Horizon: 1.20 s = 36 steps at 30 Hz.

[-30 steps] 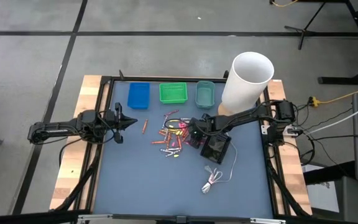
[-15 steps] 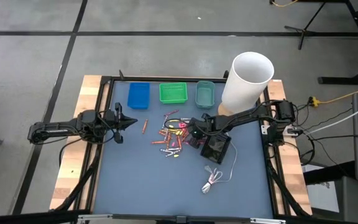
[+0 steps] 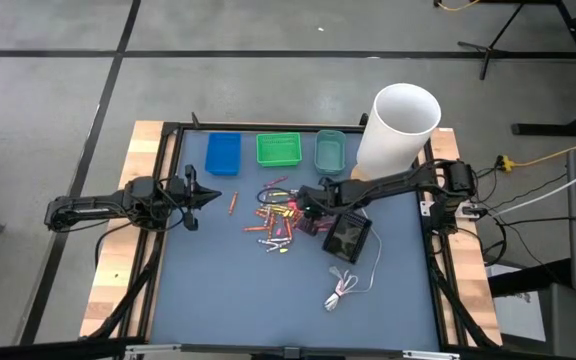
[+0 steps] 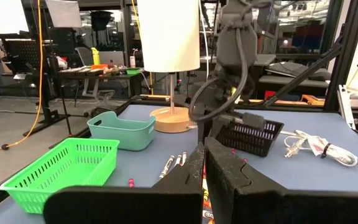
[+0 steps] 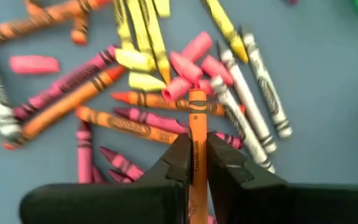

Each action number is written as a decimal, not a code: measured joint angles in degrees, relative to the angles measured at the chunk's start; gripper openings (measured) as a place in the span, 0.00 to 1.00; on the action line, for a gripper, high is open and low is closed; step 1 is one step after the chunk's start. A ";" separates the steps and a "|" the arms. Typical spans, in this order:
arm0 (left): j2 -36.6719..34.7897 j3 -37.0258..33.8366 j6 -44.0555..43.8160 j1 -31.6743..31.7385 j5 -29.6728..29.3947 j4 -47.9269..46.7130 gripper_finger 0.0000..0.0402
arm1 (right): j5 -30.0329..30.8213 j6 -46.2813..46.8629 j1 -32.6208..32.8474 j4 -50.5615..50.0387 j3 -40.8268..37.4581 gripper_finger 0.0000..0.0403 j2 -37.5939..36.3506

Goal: Sort crayons
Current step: Put the orange crayon into the green bin

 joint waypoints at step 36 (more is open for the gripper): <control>0.00 0.00 0.00 0.00 -1.07 0.00 0.00 | -5.48 -21.10 -22.24 32.65 6.88 0.08 8.52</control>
